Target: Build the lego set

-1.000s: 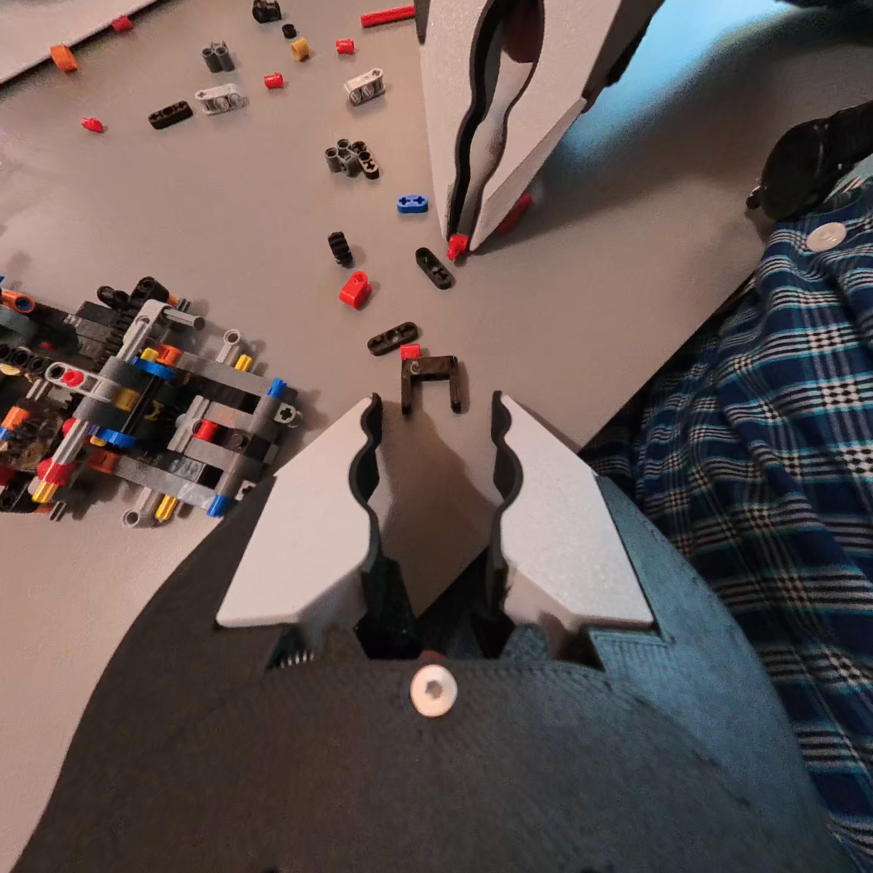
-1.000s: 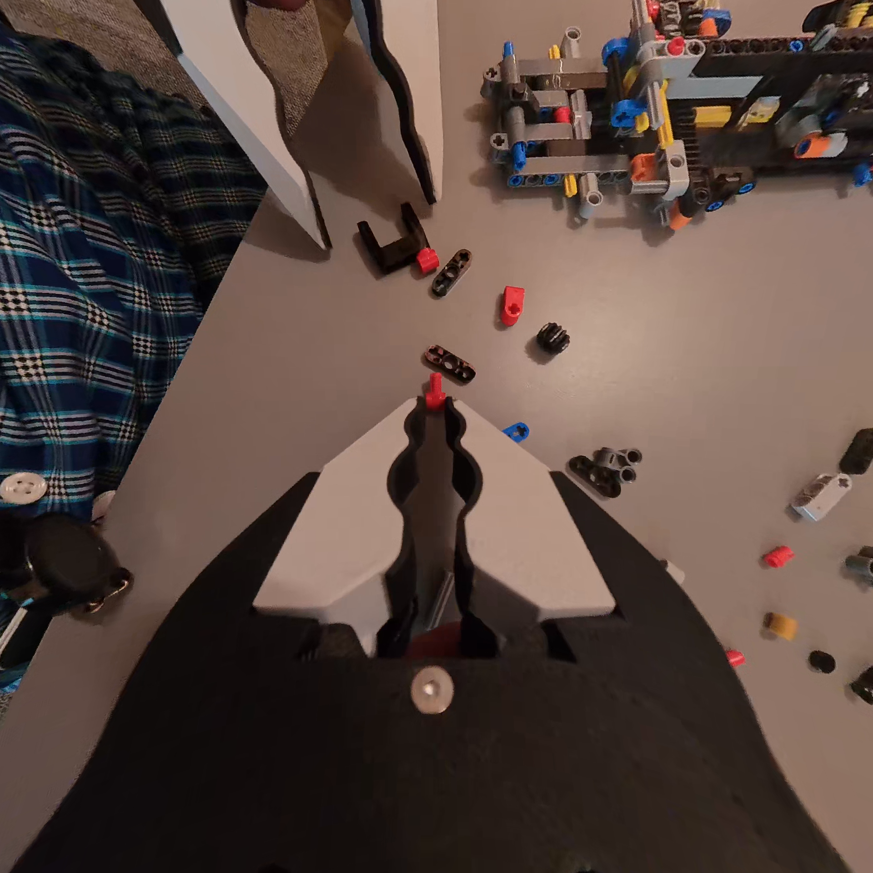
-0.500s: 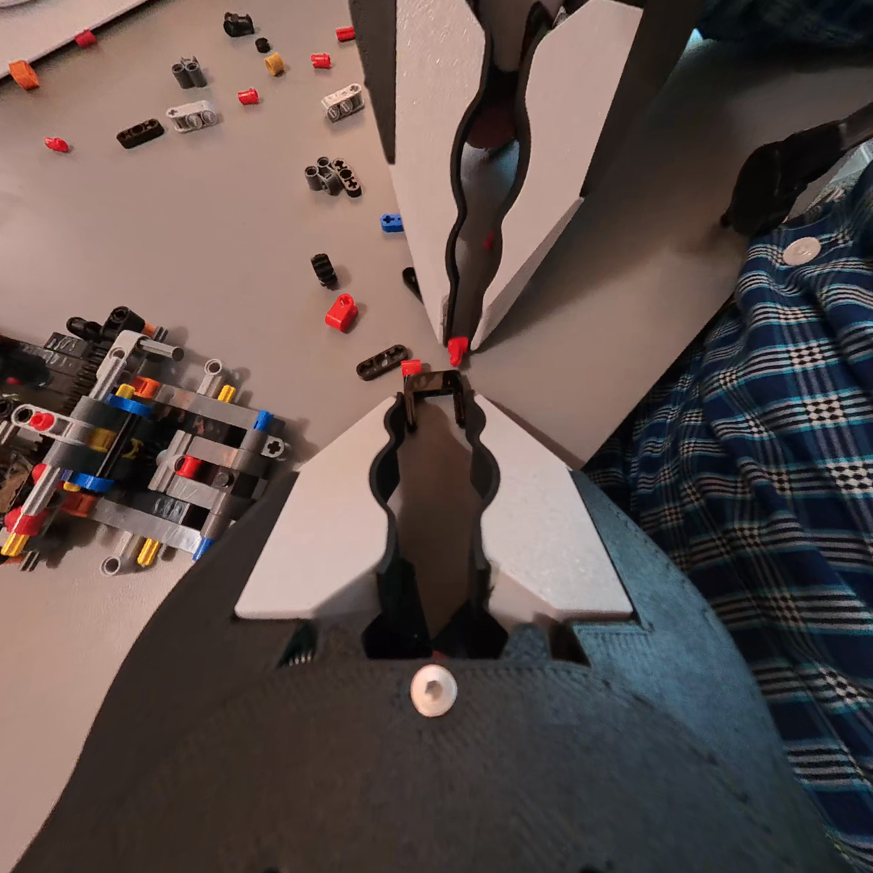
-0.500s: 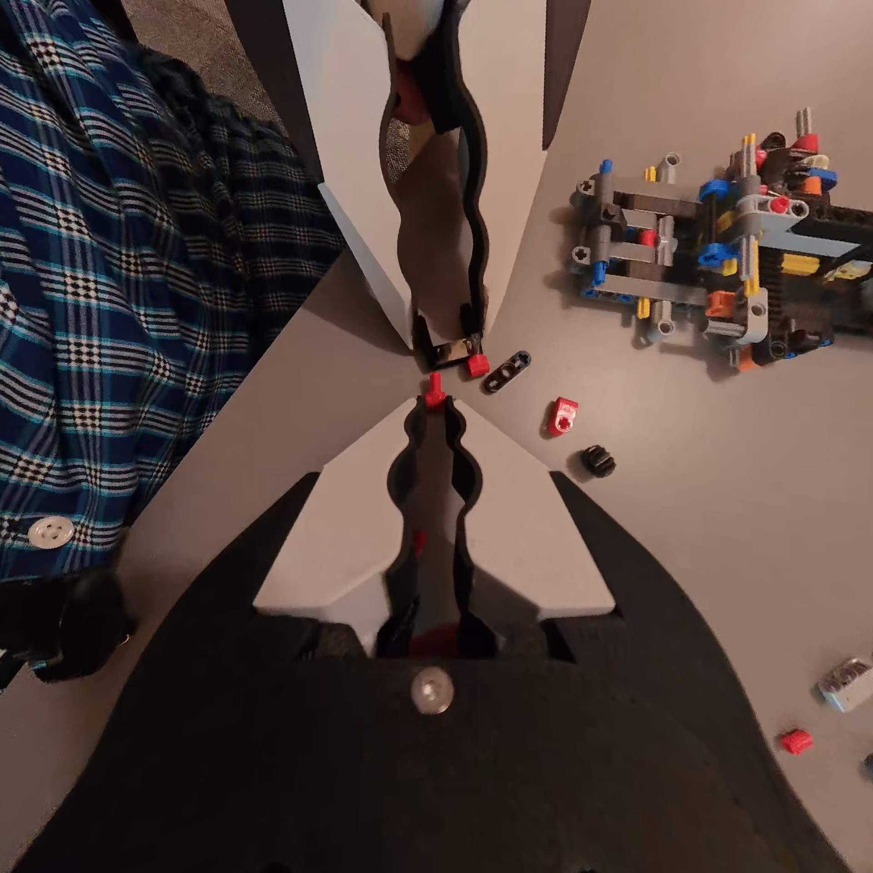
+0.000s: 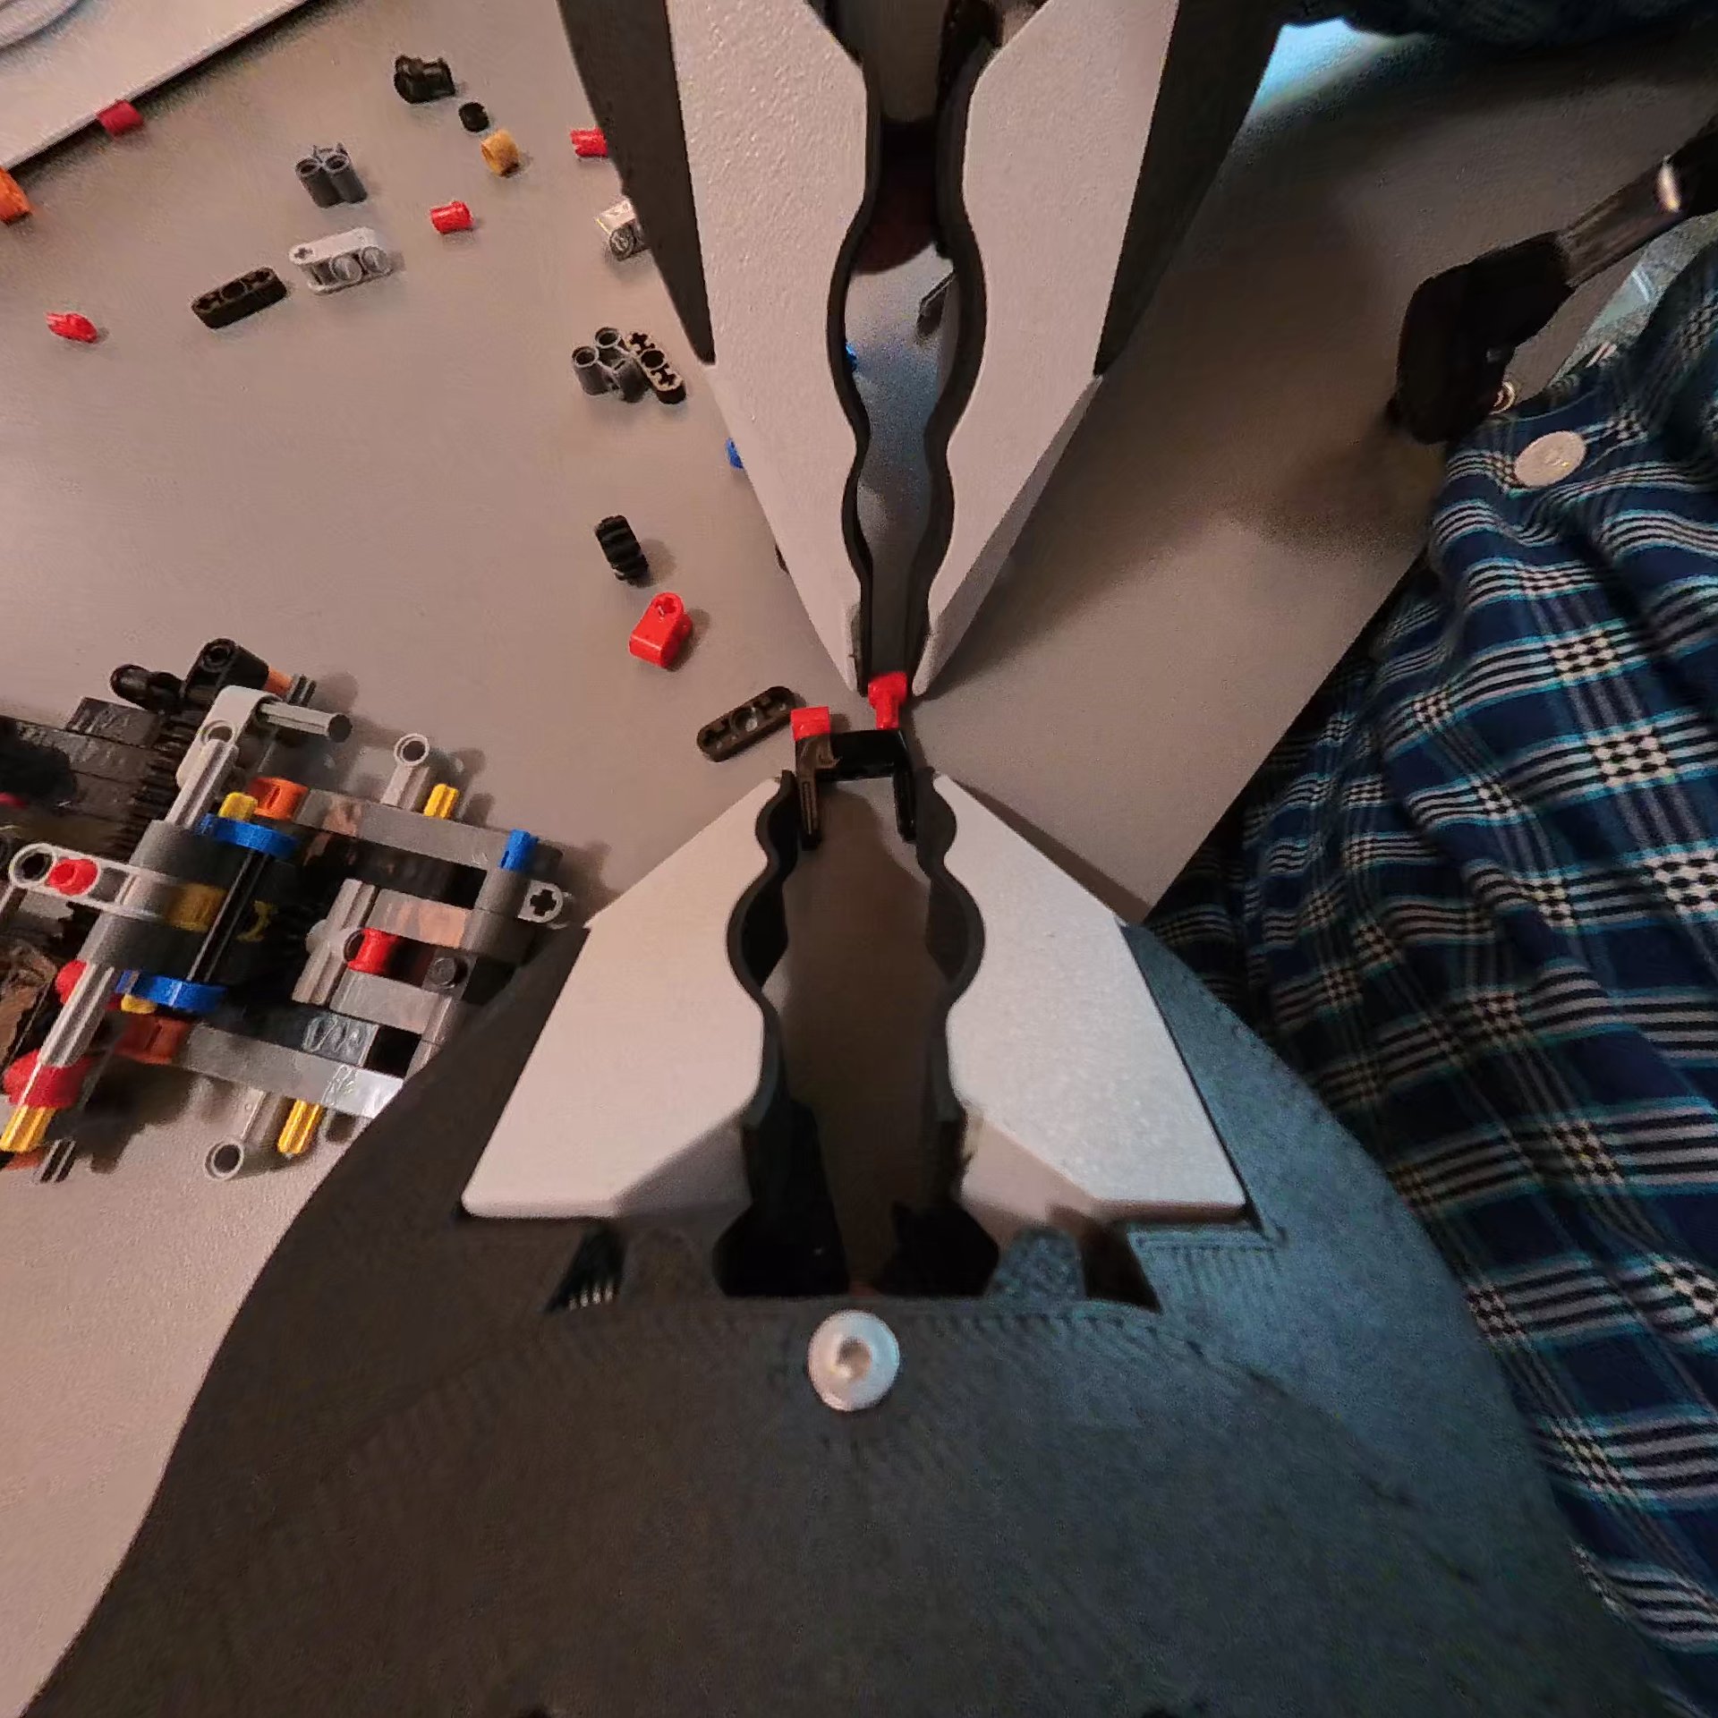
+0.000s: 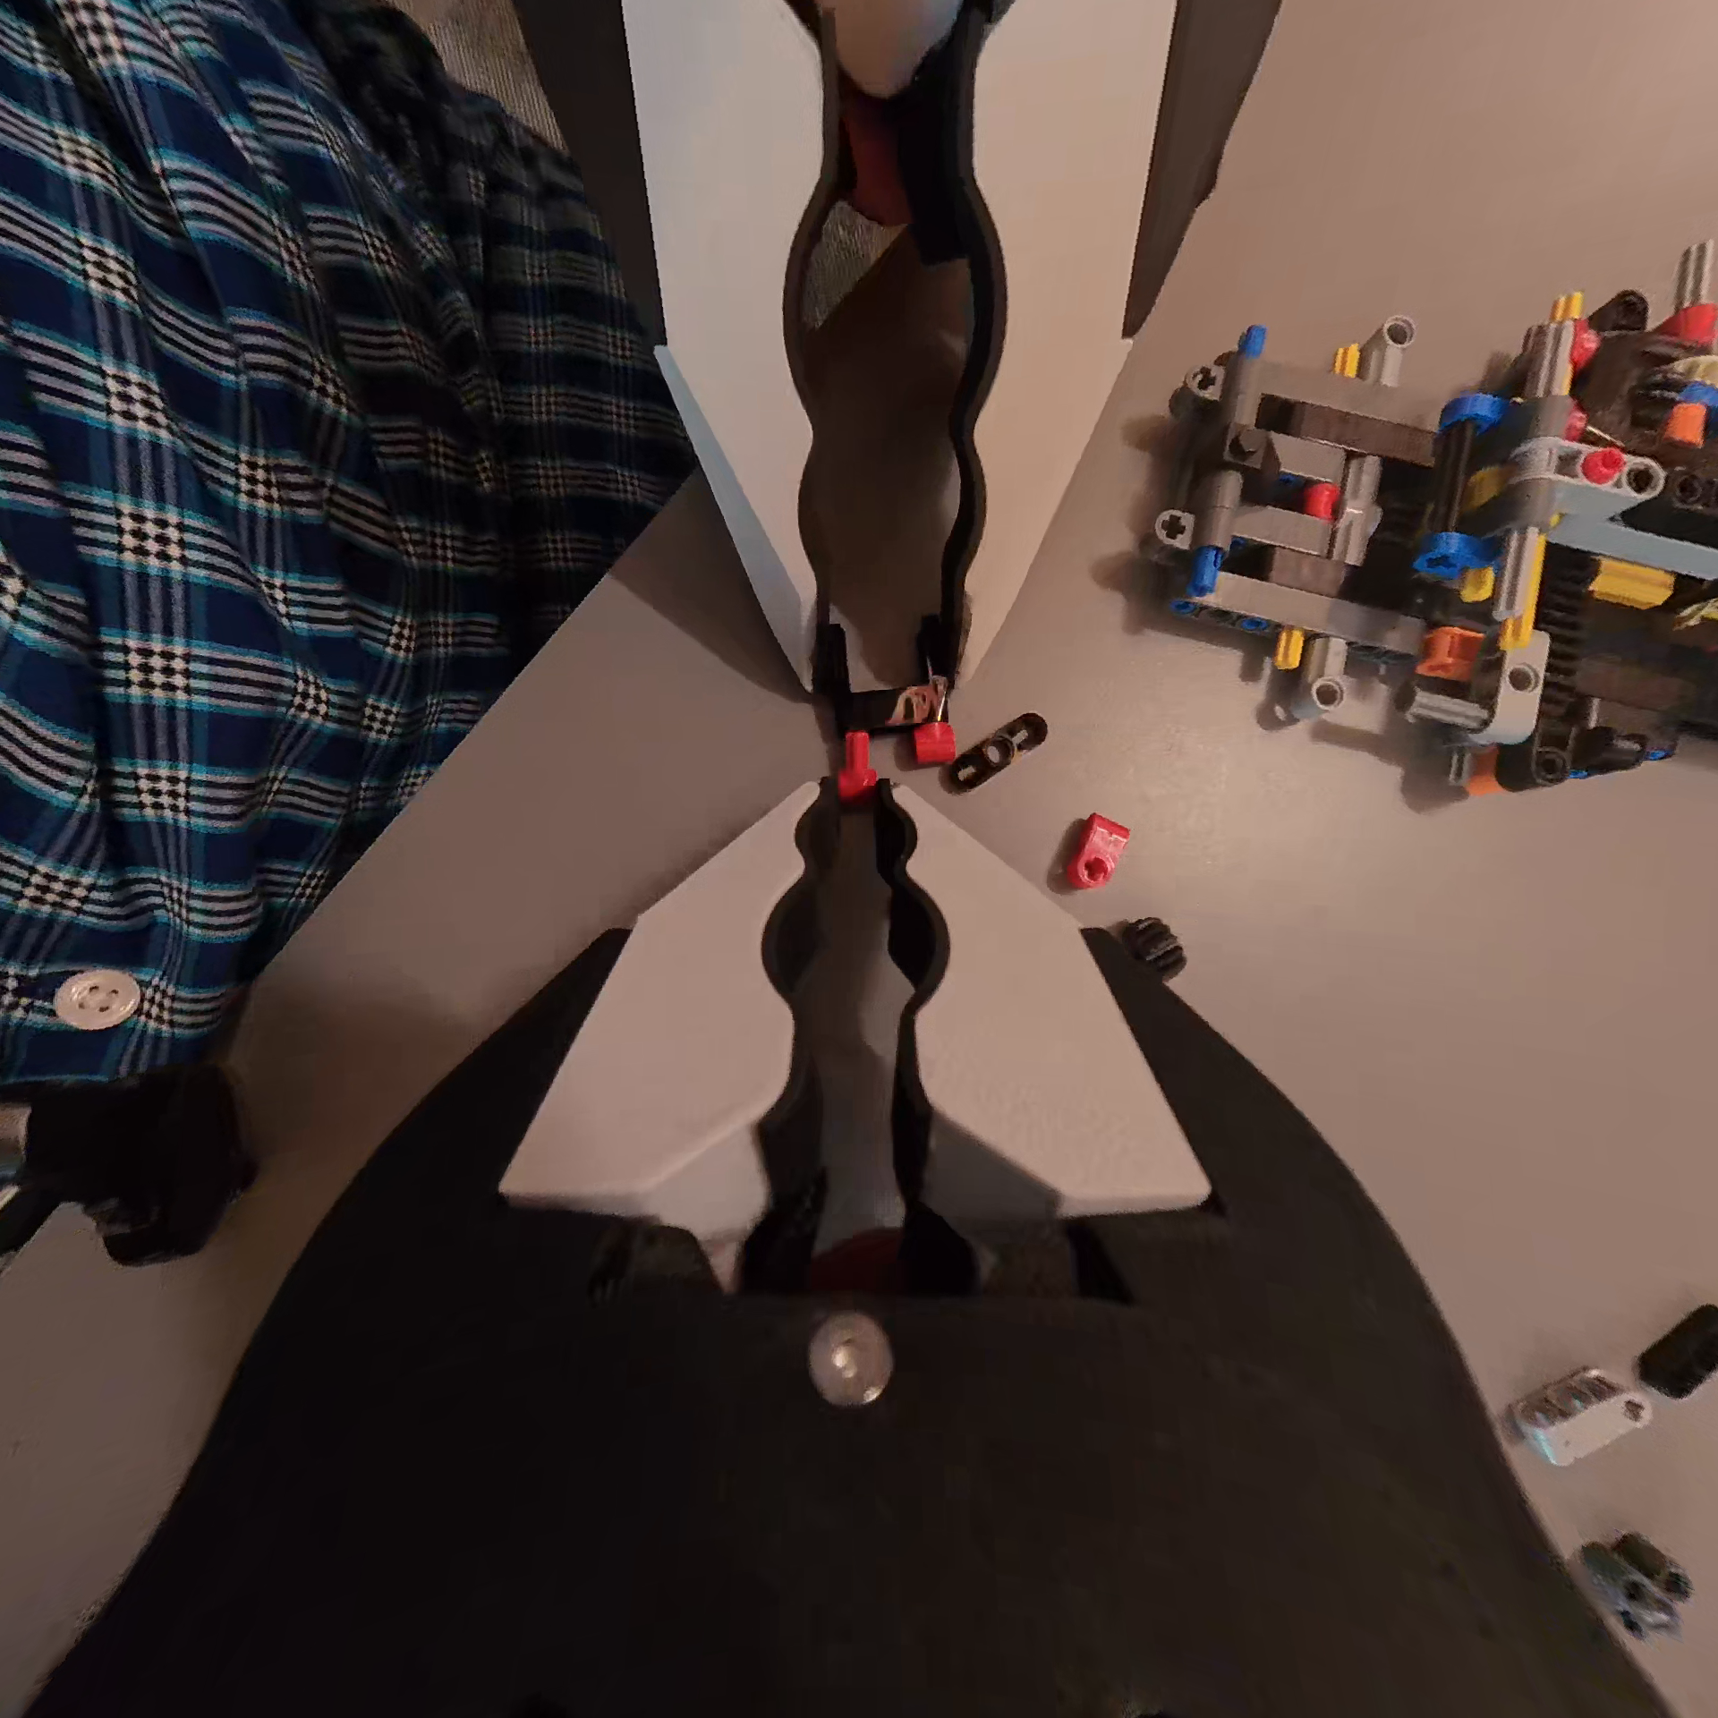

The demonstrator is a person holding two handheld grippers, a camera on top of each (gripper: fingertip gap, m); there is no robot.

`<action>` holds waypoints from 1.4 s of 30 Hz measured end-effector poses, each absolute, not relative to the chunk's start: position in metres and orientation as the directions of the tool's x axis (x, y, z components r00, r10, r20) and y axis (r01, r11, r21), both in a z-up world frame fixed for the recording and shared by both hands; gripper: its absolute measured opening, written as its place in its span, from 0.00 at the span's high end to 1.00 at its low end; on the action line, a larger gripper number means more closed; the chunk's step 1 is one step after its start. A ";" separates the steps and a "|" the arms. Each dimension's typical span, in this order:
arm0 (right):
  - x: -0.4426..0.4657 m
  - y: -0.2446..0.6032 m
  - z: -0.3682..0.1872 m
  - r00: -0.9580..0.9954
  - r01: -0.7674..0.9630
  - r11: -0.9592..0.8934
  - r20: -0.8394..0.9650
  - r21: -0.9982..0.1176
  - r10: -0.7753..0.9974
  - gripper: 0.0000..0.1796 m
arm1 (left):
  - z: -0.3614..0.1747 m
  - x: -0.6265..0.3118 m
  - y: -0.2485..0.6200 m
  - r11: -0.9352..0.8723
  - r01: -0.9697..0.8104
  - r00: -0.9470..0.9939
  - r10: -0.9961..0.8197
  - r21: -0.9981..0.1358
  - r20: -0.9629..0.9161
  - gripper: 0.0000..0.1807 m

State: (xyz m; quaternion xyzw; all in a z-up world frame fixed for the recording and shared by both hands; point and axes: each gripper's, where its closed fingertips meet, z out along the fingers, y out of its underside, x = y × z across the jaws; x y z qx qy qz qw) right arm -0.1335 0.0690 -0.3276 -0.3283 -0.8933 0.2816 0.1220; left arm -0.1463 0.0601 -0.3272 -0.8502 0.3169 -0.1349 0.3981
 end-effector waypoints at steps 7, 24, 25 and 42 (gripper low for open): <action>-0.132 0.069 -0.328 -0.779 0.537 0.706 0.048 -0.462 0.625 0.98 | -0.327 -0.146 0.060 -0.487 -0.440 0.767 -0.641 -0.754 -0.034 0.87; -0.133 0.067 -0.328 -0.786 0.554 0.698 -0.010 -0.453 0.618 0.98 | -0.328 -0.147 0.061 -0.466 -0.460 0.765 -0.641 -0.756 -0.070 0.87; -0.133 0.067 -0.328 -0.787 0.557 0.700 -0.014 -0.447 0.617 0.98 | -0.328 -0.147 0.061 -0.464 -0.464 0.763 -0.642 -0.754 -0.075 0.87; -0.137 0.061 -0.327 -0.794 0.508 0.667 0.002 -0.545 0.607 0.98 | -0.329 -0.149 0.060 -0.452 -0.474 0.761 -0.642 -0.756 -0.094 0.87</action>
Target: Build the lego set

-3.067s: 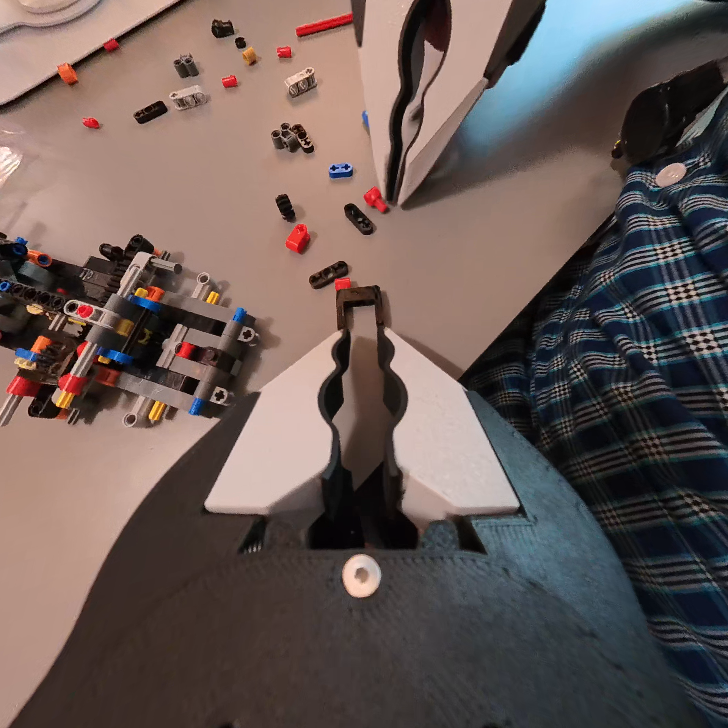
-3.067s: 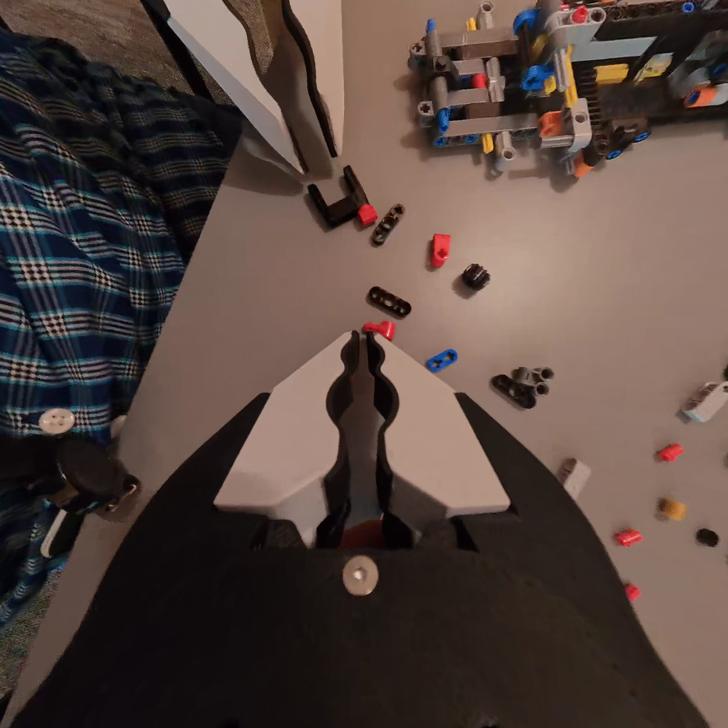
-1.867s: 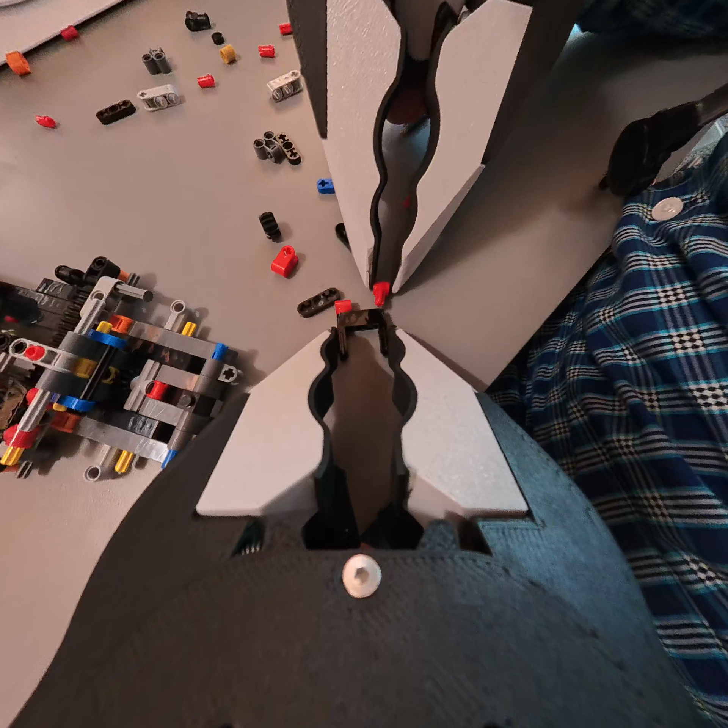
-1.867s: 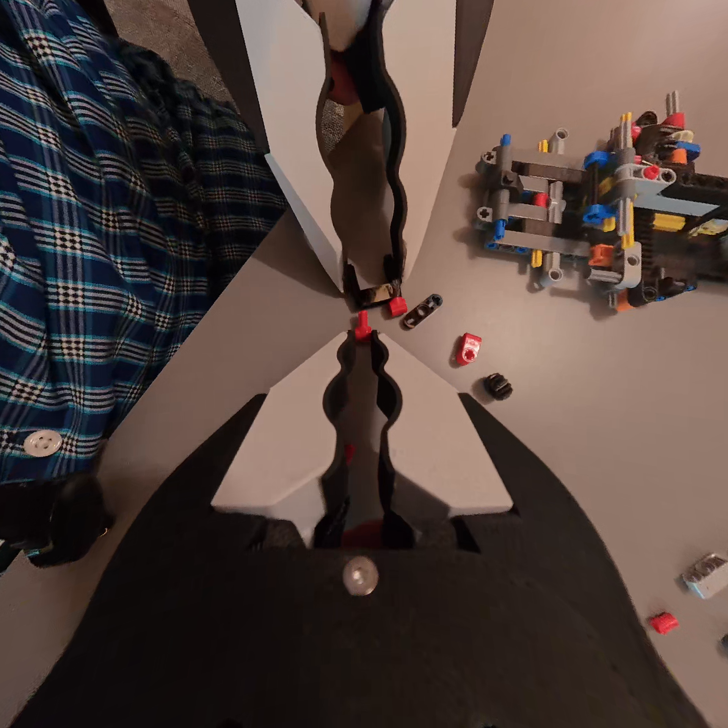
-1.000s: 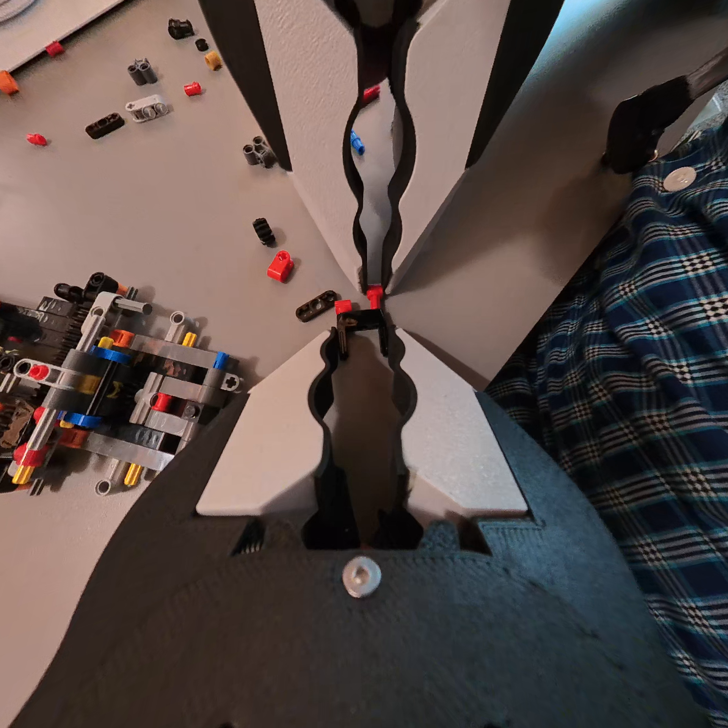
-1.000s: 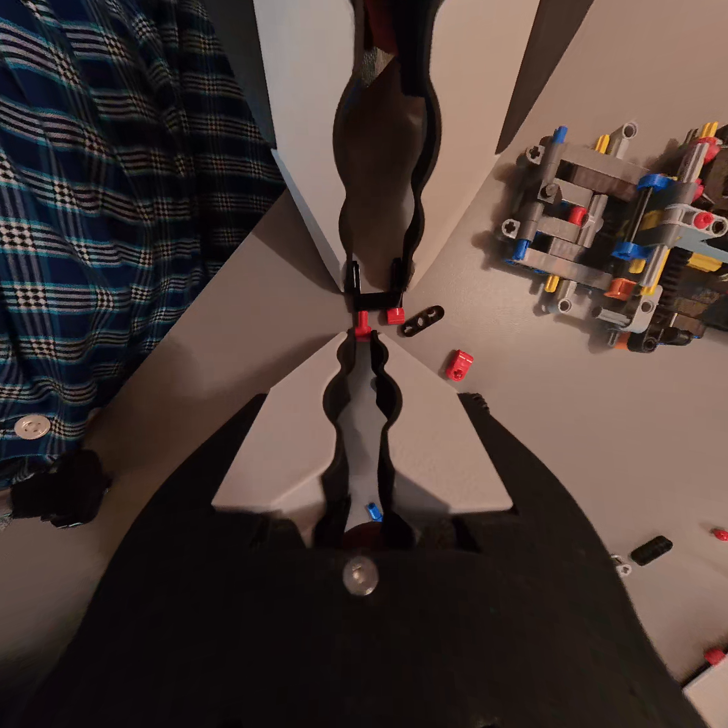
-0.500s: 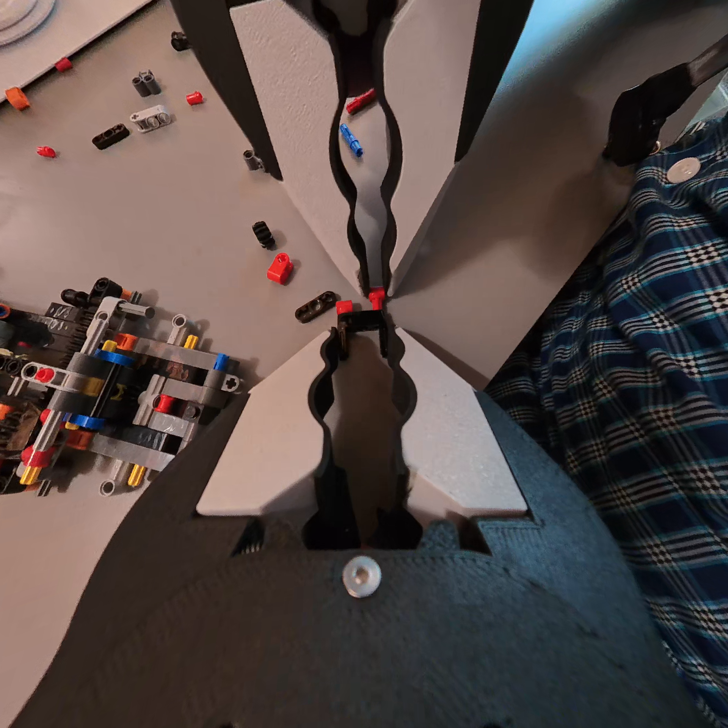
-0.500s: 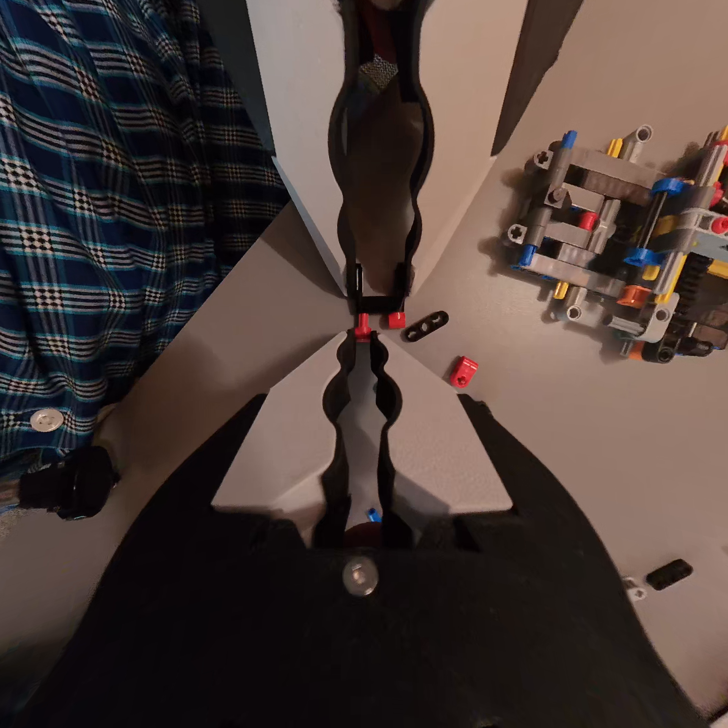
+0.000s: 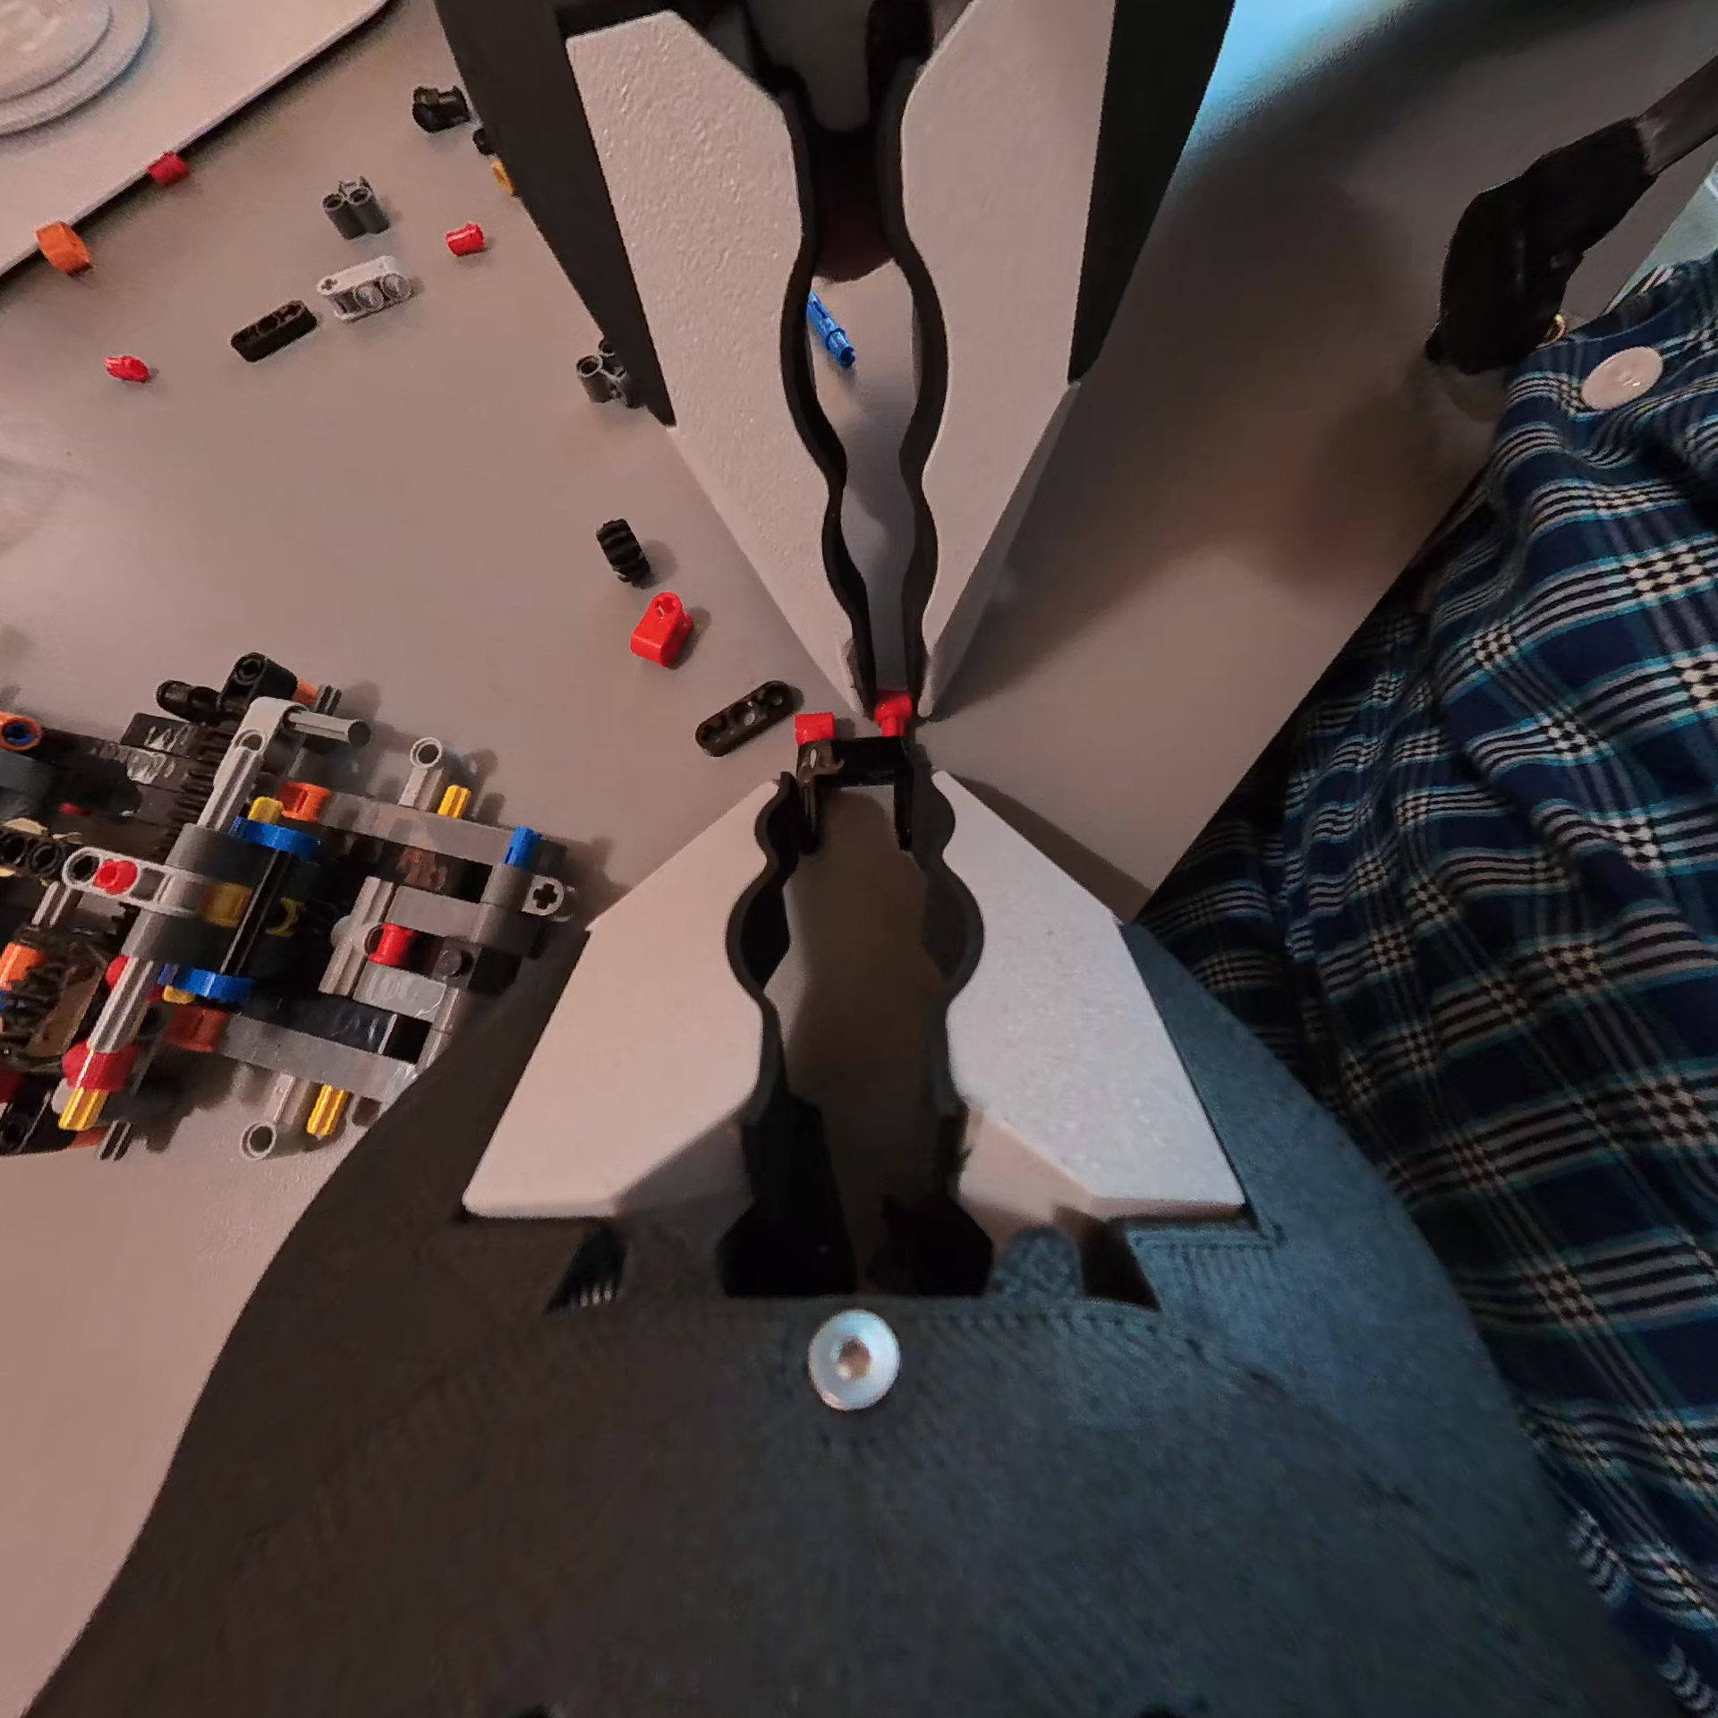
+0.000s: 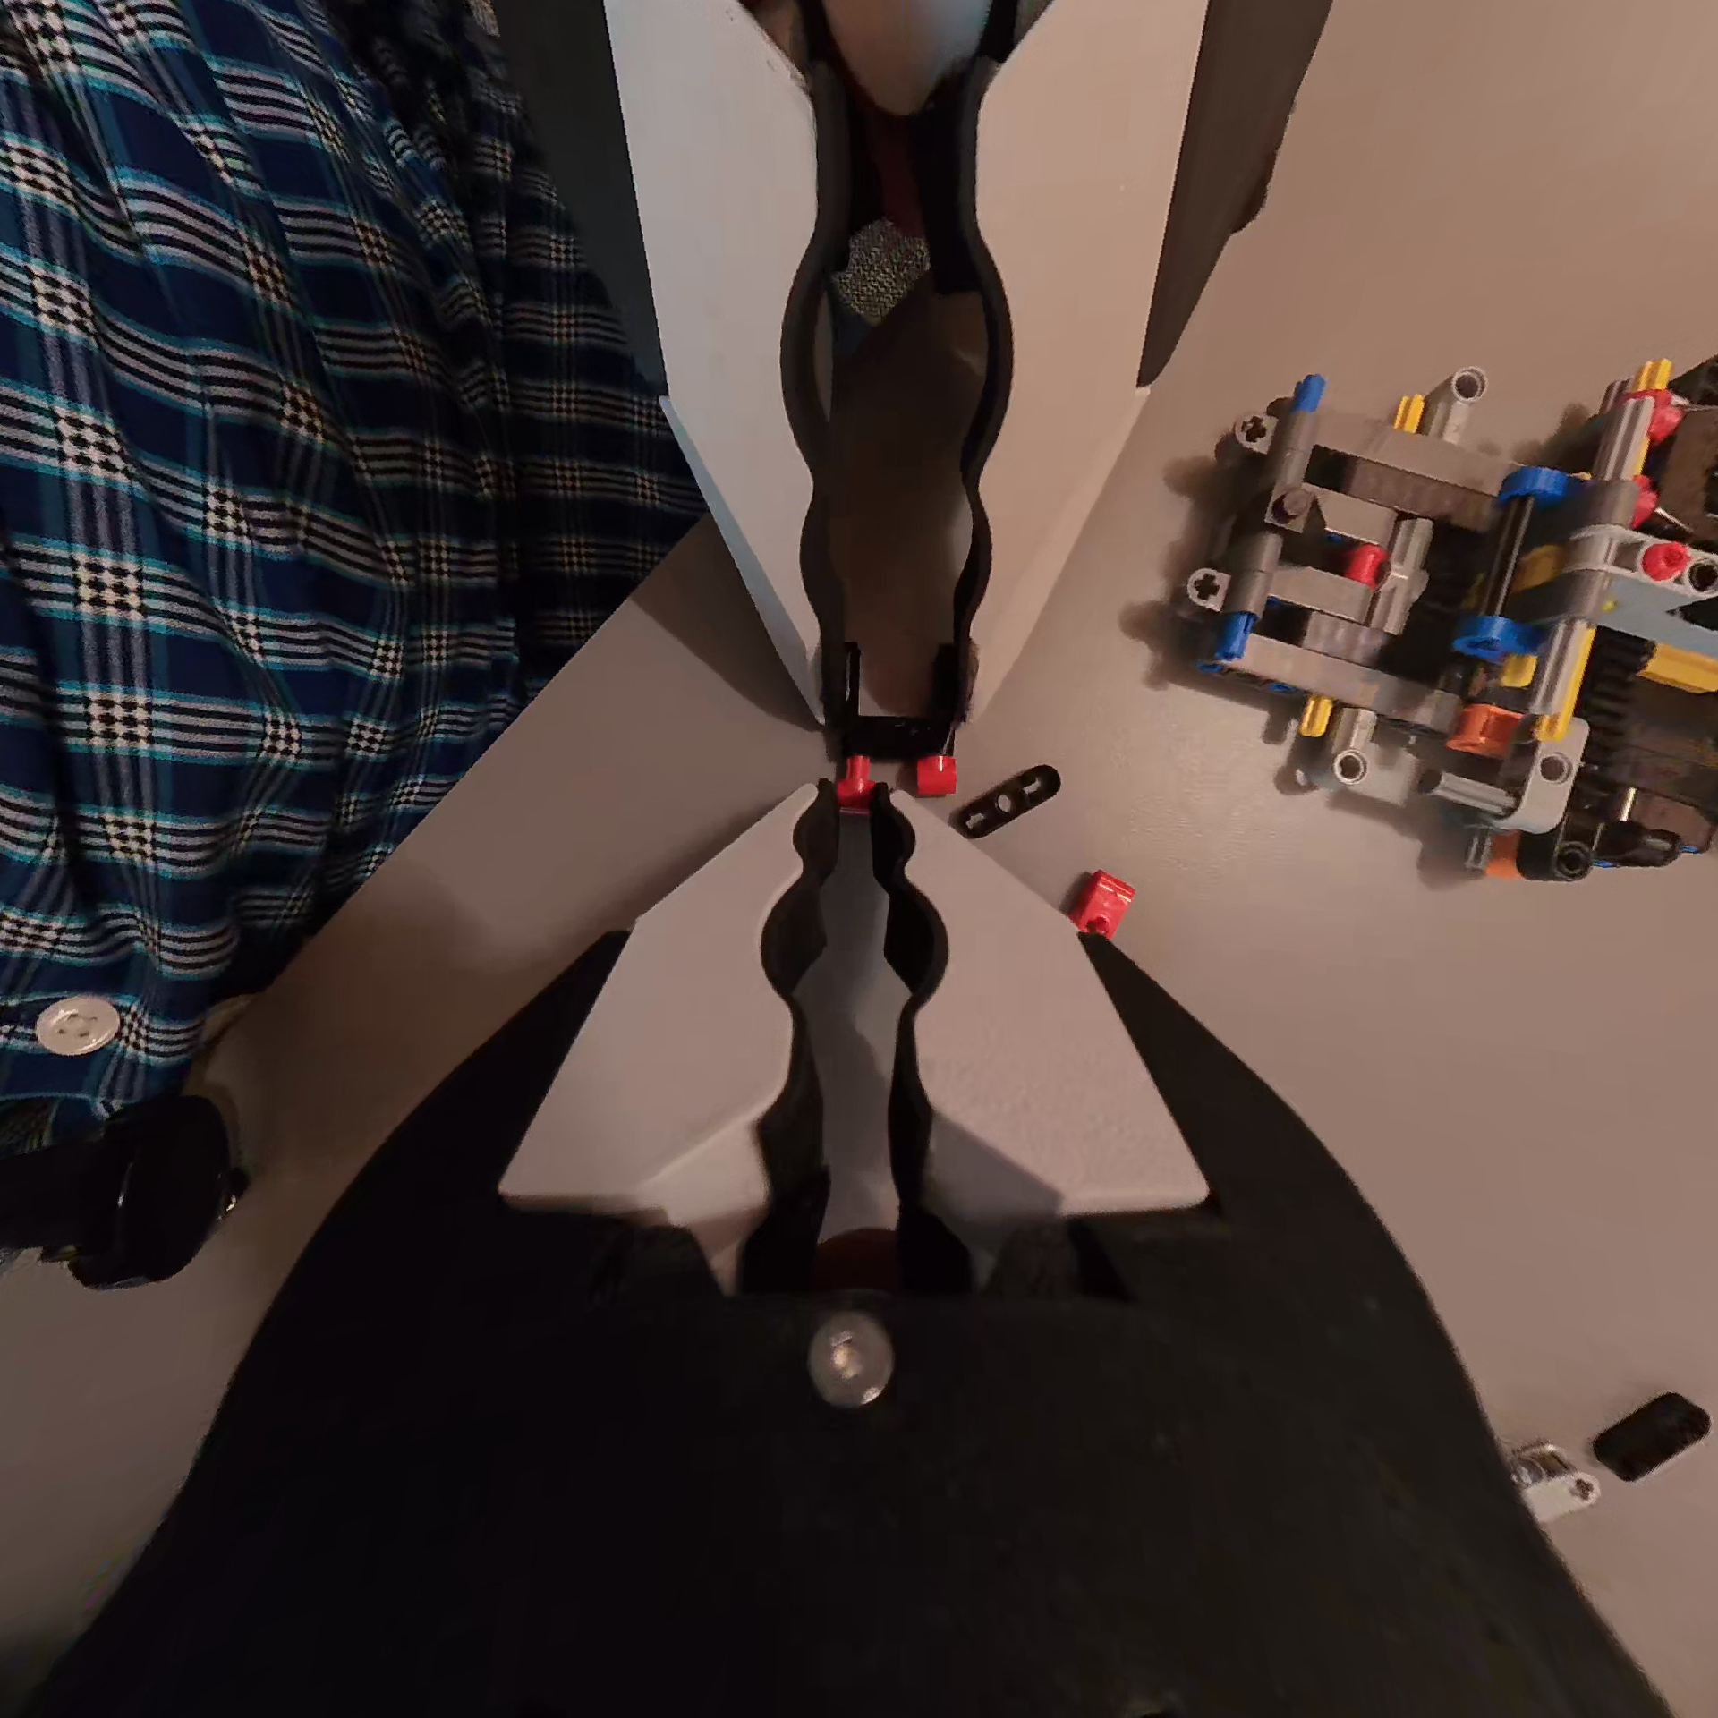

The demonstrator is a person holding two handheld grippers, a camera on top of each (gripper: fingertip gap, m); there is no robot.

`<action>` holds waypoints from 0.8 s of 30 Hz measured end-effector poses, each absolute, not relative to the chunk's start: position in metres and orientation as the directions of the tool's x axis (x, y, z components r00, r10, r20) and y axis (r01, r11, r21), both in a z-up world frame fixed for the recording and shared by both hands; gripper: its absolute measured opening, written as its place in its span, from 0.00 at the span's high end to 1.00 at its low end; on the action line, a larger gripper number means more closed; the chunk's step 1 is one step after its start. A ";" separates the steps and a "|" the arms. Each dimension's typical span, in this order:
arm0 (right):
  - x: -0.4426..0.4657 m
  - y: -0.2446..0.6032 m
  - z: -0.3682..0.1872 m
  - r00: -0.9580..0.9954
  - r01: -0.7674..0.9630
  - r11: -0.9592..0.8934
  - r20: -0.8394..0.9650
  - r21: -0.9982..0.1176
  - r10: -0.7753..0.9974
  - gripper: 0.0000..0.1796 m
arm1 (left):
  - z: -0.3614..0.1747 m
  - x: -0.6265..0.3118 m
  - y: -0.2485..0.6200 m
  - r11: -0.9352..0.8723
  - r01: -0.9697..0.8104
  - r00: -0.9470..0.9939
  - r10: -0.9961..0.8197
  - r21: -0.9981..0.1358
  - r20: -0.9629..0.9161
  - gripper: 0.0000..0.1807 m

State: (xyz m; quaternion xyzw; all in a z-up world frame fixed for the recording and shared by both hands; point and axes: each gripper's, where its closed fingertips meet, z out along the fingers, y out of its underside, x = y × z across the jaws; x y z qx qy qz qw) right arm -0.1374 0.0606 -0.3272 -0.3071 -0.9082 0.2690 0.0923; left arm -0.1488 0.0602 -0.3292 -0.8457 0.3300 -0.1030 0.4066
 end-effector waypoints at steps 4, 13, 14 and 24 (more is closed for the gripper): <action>-0.139 0.059 -0.327 -0.796 0.499 0.664 0.009 -0.556 0.606 0.98 | -0.329 -0.149 0.060 -0.451 -0.473 0.760 -0.644 -0.757 -0.091 0.88; -0.142 0.056 -0.327 -0.778 0.488 0.634 0.030 -0.600 0.627 0.99 | -0.330 -0.150 0.060 -0.445 -0.479 0.753 -0.651 -0.756 -0.094 0.87; -0.142 0.055 -0.327 -0.777 0.487 0.631 0.029 -0.604 0.628 0.99 | -0.330 -0.150 0.060 -0.447 -0.475 0.755 -0.649 -0.758 -0.090 0.88; -0.143 0.055 -0.327 -0.757 0.503 0.593 0.009 -0.629 0.653 0.98 | -0.330 -0.152 0.060 -0.438 -0.493 0.753 -0.648 -0.752 -0.116 0.87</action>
